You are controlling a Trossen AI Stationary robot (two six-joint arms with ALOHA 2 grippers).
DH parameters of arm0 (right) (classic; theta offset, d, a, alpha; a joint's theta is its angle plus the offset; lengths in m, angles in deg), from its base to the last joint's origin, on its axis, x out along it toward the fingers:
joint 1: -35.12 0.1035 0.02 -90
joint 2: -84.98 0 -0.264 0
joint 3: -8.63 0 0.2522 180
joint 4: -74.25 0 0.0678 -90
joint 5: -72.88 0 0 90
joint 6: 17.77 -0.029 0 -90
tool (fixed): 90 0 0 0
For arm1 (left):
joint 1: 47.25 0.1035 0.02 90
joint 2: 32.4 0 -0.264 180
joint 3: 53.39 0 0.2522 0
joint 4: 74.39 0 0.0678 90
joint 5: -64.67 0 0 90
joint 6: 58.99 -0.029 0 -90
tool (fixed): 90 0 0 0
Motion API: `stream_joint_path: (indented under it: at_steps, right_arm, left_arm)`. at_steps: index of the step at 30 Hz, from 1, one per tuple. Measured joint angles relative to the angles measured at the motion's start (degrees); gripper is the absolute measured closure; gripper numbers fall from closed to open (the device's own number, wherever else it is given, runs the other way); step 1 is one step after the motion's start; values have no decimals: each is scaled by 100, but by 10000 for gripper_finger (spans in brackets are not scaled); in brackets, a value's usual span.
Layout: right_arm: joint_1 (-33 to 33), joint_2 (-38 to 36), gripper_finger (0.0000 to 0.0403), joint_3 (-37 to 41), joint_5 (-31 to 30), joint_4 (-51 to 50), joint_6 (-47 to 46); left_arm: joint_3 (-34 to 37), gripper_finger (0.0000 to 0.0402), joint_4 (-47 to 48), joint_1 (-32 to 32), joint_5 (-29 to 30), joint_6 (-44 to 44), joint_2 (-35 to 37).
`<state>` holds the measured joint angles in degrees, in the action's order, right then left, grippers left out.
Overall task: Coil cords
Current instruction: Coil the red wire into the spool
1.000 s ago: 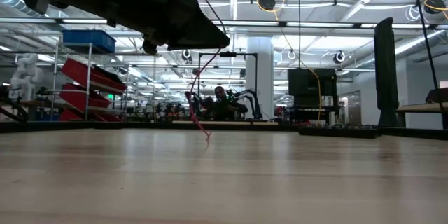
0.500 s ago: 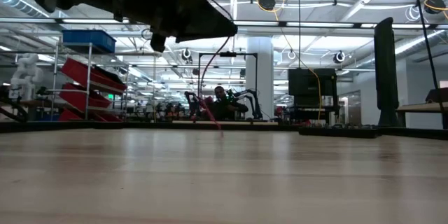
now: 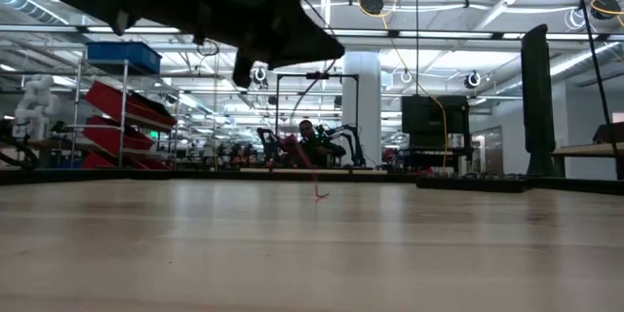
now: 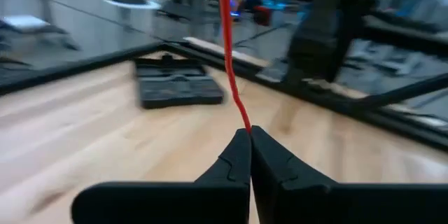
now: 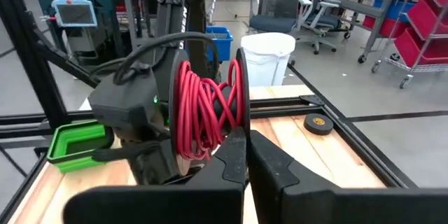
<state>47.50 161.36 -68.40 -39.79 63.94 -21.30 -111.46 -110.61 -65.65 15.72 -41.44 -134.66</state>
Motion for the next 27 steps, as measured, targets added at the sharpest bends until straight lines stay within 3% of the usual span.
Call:
stream_joint_path:
  at_steps: [3,11,27]
  right_arm:
    - [0,0,403,0,-180,4,-29]
    - [7,67,403,0,-1045,-6,-135]
    - [4,96,403,0,-1660,-423,-162]
  left_arm:
    - [-38,400,-119,70,-383,151,0]
    - [-568,401,6,84,-431,-247,-2]
    - [-765,401,288,-8,-1048,11,-2]
